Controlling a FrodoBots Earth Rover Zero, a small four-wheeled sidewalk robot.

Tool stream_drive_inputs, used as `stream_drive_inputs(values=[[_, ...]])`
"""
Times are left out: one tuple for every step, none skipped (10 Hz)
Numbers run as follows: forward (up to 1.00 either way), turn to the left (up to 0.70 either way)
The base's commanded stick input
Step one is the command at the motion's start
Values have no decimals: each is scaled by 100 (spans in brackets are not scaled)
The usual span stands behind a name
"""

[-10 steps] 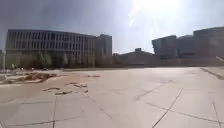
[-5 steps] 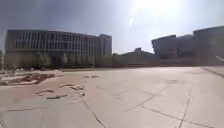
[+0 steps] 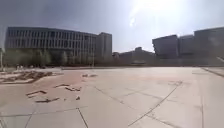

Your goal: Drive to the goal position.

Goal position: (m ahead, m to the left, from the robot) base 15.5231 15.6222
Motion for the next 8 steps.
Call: stream_drive_inputs(values=[[70,1],[70,1],[70,1],[70,1],[70,1],[70,1],[70,1],[70,1]])
